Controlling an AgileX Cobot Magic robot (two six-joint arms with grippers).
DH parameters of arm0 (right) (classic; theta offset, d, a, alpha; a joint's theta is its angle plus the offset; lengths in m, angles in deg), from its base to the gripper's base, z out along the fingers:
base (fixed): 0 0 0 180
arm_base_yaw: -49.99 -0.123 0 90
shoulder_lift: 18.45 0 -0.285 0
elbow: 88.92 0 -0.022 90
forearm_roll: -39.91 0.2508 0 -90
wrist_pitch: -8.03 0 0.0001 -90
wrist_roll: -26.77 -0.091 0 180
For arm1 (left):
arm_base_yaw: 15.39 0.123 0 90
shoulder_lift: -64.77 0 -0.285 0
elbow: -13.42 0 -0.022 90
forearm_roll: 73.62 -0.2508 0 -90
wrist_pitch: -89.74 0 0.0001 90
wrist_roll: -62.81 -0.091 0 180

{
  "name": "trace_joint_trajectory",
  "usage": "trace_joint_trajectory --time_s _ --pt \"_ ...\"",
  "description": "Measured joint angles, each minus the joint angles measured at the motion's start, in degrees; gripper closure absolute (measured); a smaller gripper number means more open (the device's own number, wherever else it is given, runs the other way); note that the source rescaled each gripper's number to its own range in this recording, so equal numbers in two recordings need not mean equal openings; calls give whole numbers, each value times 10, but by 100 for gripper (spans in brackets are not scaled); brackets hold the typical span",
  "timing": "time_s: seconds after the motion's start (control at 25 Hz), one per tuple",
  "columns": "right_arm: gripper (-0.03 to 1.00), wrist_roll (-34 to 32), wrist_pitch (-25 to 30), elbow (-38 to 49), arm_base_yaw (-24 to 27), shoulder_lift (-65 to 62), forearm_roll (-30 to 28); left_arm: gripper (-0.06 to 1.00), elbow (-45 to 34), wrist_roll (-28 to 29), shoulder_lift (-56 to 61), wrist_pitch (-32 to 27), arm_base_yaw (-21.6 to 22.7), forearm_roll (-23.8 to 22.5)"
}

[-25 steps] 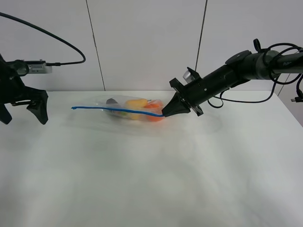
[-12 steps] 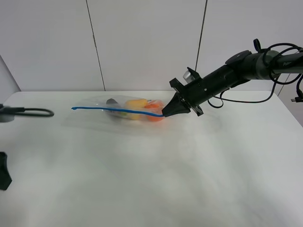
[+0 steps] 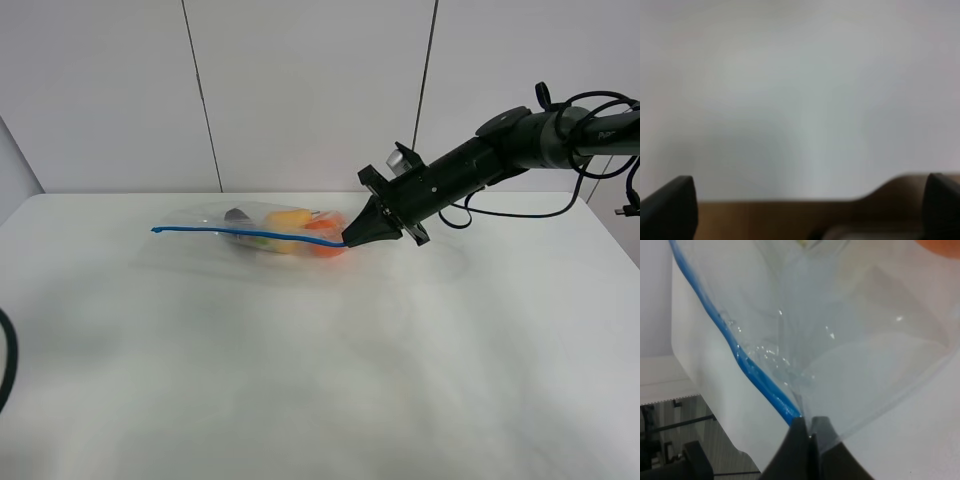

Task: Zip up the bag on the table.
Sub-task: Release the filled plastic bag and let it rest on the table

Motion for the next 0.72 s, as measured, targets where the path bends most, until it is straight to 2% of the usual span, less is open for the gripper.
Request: trace_joint_trajectory --time_s 0.32,0.44,0.52,0.68,0.72 --pt "97 0 0 0 0 0 0 -6 -3 0 189 1 0 7" --pt "91 -5 0 0 0 0 0 -6 -3 0 255 1 0 8" --pt "78 -16 3 0 0 0 0 -6 -3 0 266 1 0 10" --pt "26 -22 10 -10 0 0 -25 -6 -3 0 266 1 0 15" --pt "17 -28 14 -19 0 0 -43 -6 -3 0 266 1 0 16"
